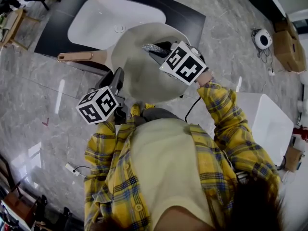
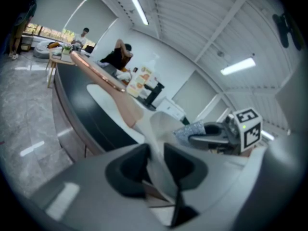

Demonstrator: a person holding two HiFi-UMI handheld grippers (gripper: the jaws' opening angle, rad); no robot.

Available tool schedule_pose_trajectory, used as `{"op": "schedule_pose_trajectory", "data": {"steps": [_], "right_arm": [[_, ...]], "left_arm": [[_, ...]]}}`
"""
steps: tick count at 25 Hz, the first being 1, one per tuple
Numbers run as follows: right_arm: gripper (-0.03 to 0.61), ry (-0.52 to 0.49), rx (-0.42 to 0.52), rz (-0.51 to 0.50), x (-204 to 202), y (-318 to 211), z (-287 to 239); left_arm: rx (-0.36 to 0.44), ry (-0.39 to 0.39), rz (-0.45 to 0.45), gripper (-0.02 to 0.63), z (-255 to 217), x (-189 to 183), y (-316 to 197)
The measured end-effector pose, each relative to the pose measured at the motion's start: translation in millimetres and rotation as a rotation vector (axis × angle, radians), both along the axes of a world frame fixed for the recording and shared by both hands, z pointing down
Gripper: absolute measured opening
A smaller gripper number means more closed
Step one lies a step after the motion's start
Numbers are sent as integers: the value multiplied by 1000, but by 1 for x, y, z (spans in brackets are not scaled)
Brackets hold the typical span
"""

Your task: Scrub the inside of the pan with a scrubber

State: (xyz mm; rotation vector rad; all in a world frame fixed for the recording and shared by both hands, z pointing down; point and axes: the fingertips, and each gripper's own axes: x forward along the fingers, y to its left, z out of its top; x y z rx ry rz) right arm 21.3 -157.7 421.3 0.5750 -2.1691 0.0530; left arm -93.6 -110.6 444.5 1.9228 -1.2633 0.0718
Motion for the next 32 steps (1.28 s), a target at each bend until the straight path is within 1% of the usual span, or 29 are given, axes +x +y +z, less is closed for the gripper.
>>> {"op": "schedule_pose_trajectory", "data": {"steps": [3,8,10,12,15,20,32], "right_arm": [[83,93,154,24,7,-18,3],[83,214,359,21,10,-37,8],[83,249,416,20,10,-41,10],[83,277,446,19,10,-43,13],[83,303,464,33,13,-49,19],[83,293,447,27,8,-51,31],[83,257,339,-56,-14,-30,54]], "left_arm": [[0,3,-5,110,1,0,0],[-6,-13,-4,108,2,0,0],[-7,-18,-4,107,2,0,1],[-9,-19,-5,106,1,1,1],[-11,-20,-6,106,-1,2,0],[-12,-17,-5,106,0,1,-1],[-9,-18,-10,106,1,0,-1]]}}
